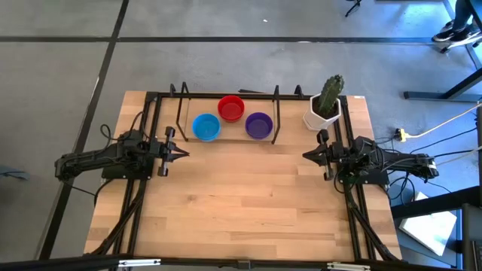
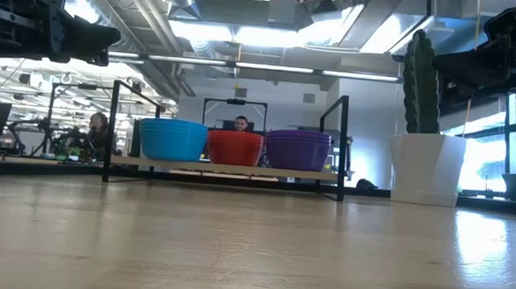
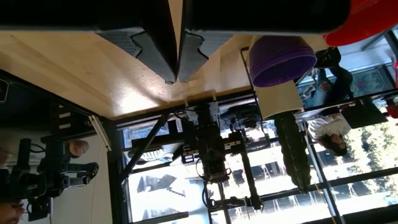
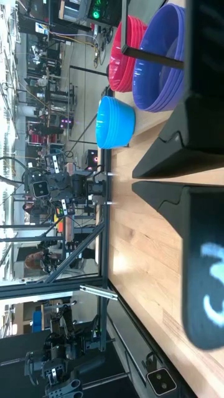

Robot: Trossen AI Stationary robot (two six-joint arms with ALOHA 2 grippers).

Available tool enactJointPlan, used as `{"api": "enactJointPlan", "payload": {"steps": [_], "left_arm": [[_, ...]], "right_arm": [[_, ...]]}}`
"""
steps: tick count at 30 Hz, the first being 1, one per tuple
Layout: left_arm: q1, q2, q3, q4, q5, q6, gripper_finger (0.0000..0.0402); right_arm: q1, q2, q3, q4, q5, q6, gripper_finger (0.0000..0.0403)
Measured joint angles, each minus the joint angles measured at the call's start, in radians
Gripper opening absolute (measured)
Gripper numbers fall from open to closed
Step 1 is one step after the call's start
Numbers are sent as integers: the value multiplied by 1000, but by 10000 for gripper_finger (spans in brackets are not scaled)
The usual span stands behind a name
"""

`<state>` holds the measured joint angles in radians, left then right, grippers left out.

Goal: Pick & Place Mini bowls
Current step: Return to Home Position

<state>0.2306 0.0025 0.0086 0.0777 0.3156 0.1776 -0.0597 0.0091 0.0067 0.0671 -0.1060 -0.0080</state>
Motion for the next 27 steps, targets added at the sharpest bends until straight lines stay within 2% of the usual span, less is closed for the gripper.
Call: {"api": "enactJointPlan", "payload": {"steps": [27], "left_arm": [[0,0,0,0,0,0,7]], "right_arm": [[0,0,0,0,0,0,21]]}}
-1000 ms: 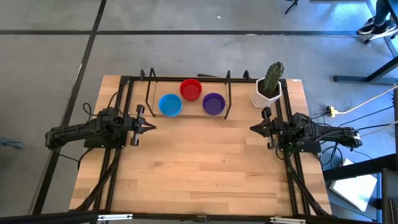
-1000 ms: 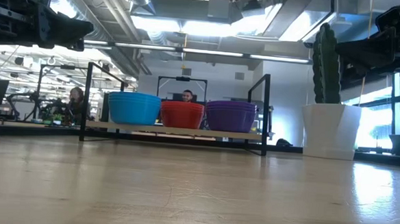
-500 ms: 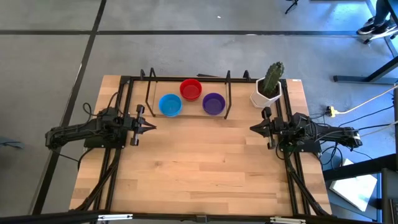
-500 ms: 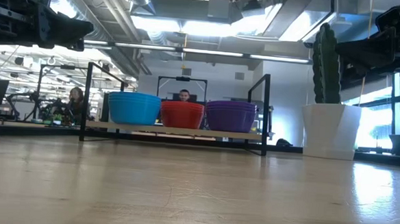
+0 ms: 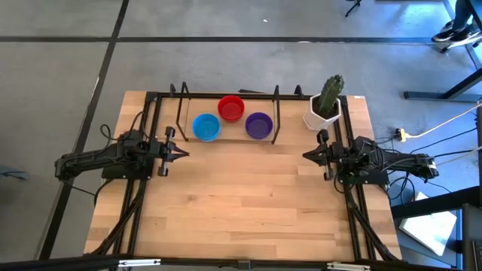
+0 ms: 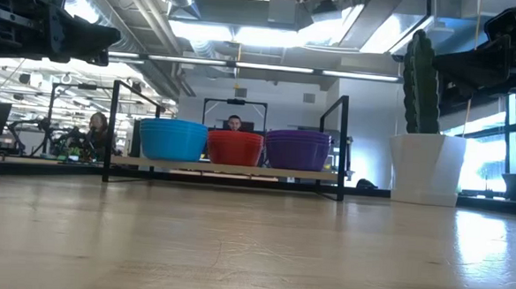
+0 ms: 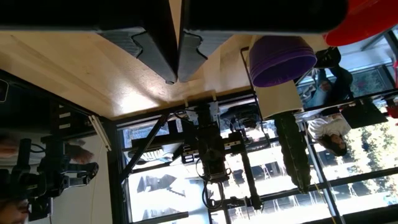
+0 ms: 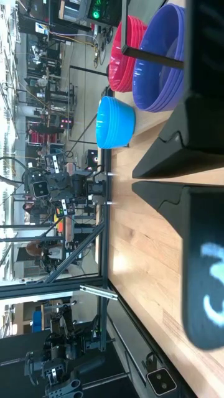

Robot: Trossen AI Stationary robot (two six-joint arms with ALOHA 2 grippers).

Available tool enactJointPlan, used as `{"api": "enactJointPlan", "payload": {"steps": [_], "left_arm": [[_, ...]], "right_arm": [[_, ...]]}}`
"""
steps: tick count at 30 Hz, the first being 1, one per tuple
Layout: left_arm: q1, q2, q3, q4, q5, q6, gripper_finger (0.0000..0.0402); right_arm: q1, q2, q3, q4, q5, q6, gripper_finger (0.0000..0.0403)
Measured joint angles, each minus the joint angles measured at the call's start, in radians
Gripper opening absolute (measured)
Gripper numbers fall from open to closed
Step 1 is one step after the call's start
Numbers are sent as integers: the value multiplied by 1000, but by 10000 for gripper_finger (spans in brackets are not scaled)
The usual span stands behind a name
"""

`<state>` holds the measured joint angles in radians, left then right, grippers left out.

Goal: Pick & Place Mini bowls
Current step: Return to Home Position

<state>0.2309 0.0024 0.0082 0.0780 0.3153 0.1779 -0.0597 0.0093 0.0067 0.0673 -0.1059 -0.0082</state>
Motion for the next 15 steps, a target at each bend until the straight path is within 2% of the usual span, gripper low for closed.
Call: {"api": "enactJointPlan", "payload": {"steps": [15], "left_arm": [[0,0,0,0,0,0,8]], "right_arm": [[0,0,0,0,0,0,21]]}}
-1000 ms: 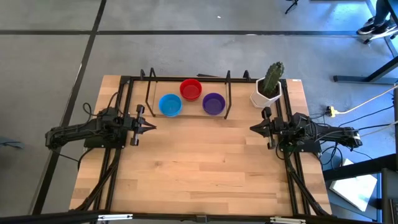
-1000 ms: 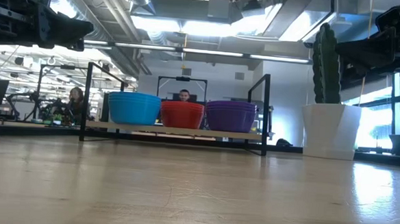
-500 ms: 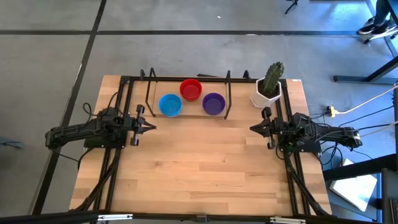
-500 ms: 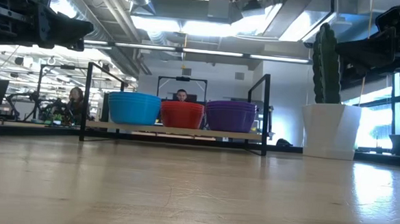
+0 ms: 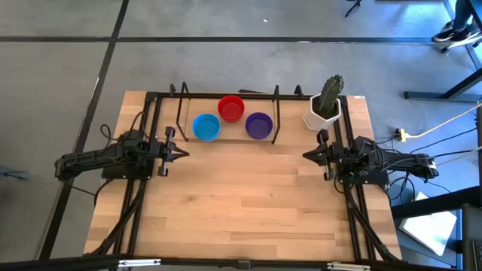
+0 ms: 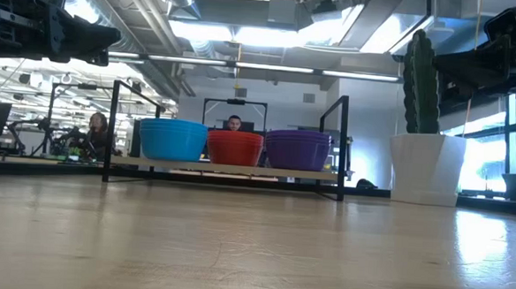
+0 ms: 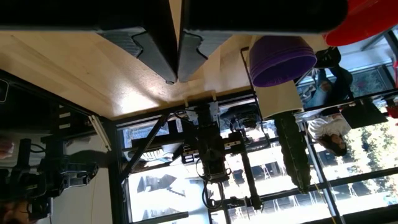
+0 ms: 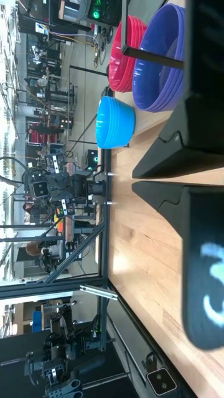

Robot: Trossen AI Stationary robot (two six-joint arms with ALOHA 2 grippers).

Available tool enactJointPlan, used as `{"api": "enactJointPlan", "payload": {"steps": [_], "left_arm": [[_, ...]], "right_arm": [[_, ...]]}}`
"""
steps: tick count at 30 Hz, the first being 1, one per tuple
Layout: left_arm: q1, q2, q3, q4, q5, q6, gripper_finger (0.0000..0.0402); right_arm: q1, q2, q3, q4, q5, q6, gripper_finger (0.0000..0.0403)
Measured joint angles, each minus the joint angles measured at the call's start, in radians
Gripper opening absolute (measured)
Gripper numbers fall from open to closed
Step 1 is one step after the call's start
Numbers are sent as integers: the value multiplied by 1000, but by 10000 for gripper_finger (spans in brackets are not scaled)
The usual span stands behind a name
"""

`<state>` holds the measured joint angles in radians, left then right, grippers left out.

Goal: Pick & Place Mini bowls
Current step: Return to Home Position

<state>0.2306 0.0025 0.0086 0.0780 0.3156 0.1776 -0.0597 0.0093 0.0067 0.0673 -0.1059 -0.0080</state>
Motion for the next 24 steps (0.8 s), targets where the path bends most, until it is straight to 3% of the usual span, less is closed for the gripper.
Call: {"api": "enactJointPlan", "payload": {"steps": [24], "left_arm": [[0,0,0,0,0,0,9]], "right_arm": [[0,0,0,0,0,0,21]]}}
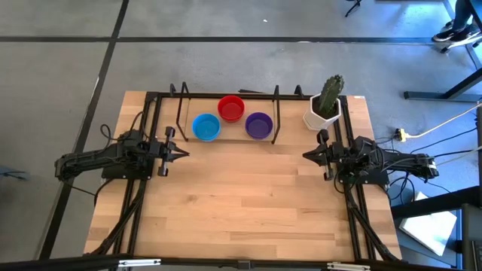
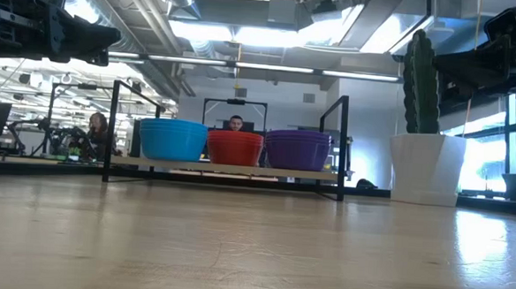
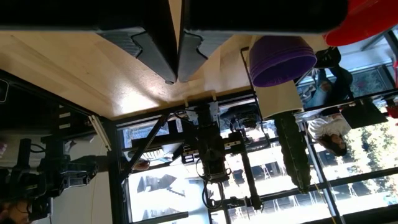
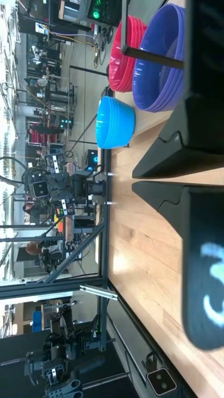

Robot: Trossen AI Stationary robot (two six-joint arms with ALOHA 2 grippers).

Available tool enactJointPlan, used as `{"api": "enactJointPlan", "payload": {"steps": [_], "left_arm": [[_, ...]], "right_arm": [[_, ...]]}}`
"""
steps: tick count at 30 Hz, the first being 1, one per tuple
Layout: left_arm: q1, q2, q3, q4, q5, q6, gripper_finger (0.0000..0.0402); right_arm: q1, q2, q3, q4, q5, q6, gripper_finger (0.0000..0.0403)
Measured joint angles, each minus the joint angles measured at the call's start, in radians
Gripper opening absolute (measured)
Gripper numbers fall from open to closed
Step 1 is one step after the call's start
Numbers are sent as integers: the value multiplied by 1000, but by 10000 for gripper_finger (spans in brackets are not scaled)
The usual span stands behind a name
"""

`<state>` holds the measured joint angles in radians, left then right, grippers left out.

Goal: Pick & Place Mini bowls
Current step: Return to Home Position

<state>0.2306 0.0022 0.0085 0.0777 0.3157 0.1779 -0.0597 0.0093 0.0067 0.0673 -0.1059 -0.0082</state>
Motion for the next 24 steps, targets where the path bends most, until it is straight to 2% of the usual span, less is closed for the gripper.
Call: {"api": "enactJointPlan", "payload": {"steps": [24], "left_arm": [[0,0,0,0,0,0,10]], "right_arm": [[0,0,0,0,0,0,21]]}}
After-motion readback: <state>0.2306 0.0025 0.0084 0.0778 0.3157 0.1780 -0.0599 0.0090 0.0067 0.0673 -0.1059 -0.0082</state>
